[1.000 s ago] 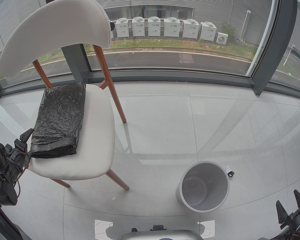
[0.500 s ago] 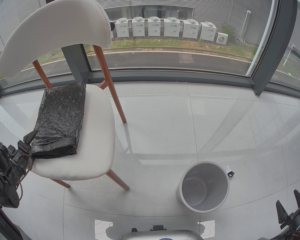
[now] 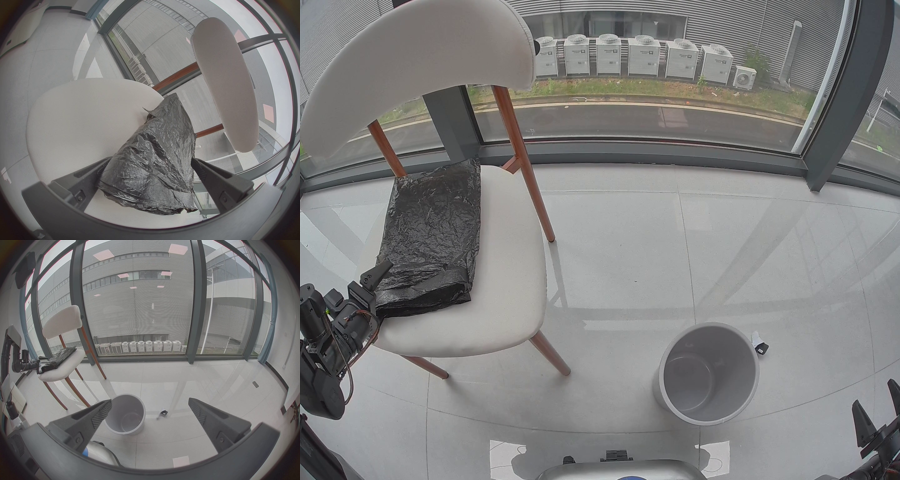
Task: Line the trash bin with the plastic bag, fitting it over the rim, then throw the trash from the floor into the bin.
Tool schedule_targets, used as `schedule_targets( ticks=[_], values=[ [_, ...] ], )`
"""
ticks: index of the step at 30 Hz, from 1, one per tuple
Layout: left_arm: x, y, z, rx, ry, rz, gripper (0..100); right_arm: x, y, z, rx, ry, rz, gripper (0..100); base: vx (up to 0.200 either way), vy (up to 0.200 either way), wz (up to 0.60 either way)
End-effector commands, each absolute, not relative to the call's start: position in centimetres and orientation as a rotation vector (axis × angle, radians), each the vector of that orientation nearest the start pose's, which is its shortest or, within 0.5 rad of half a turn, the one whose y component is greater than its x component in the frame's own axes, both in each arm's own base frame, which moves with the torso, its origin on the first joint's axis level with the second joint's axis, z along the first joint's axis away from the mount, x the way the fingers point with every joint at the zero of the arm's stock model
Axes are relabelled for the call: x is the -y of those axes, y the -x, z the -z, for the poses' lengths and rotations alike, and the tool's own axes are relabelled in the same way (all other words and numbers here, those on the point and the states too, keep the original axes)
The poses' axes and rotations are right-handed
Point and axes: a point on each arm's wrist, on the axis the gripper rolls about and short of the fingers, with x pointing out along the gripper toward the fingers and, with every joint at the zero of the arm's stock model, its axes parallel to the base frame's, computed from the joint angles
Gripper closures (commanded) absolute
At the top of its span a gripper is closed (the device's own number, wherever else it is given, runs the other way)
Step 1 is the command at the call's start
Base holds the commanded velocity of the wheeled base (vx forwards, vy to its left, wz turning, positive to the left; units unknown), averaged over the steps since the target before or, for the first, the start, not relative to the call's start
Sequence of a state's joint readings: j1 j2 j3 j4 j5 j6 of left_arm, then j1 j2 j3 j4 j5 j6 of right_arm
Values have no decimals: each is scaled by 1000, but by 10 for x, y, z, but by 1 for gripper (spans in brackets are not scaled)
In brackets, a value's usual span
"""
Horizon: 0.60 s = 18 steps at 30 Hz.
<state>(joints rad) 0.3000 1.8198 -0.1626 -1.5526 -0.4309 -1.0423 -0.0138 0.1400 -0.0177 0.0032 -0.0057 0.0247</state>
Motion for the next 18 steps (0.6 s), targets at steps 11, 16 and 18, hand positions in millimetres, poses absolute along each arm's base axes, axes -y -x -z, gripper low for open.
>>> schedule_targets(
  ticks=[11, 16, 18],
  values=[
    [-54, -229, -98, -178, 1078, 89, 0, 0, 12, -78, -147, -25, 20, 0, 0, 0, 0],
    [-53, -229, -98, -180, 1078, 91, 100, 0, 12, -78, -147, -25, 20, 0, 0, 0, 0],
    [-53, -230, -98, -179, 1077, 92, 100, 0, 12, -78, -147, -25, 20, 0, 0, 0, 0]
  ],
)
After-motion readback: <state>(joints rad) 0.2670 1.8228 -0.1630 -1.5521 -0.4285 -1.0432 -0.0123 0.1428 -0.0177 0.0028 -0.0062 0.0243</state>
